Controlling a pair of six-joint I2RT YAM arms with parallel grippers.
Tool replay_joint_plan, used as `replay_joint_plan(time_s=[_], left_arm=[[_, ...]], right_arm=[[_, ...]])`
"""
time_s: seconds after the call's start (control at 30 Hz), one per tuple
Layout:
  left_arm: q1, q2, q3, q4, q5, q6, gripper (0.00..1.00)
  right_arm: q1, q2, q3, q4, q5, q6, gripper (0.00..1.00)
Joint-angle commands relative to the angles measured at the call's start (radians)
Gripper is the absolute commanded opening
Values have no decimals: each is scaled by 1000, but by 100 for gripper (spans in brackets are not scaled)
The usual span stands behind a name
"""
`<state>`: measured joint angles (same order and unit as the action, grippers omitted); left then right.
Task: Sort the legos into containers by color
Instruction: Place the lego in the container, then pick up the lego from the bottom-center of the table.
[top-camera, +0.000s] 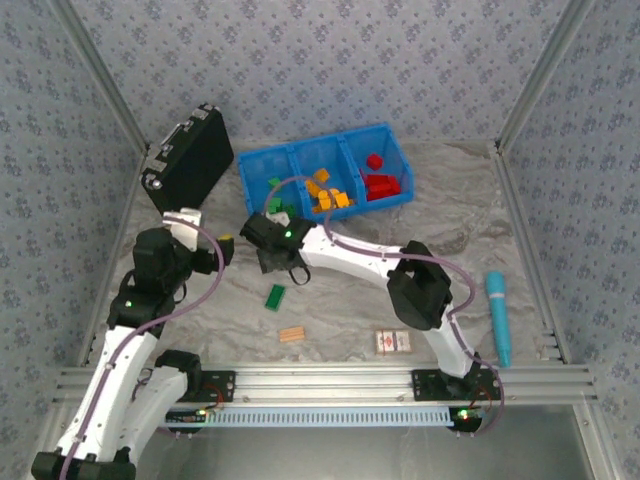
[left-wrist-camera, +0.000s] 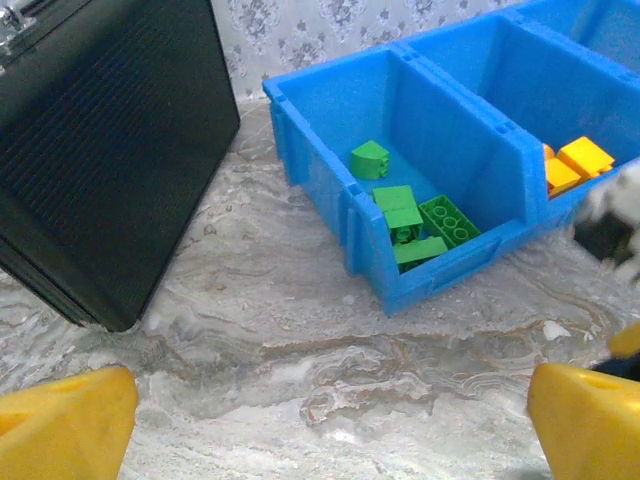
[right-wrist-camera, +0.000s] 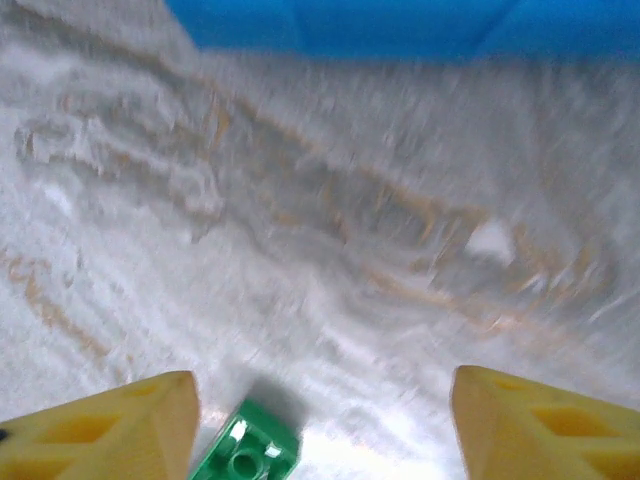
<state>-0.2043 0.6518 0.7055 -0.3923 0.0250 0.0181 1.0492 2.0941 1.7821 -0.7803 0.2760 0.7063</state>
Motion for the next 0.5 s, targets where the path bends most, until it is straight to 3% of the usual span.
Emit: replay_joint_plan(time_s=[0.0,0.13,0.47], left_arm=[[-8,-37,2,4,14,22,100],[-16,-65,-3,6,1,24,100],[-46,-120,-11,2,-31,37,100]], right_arm=[[9,-42,-98,7,-94,177,75],[13,-27,-118,27,-173,216,79],[38,-10,-159,94,-229,291,81]])
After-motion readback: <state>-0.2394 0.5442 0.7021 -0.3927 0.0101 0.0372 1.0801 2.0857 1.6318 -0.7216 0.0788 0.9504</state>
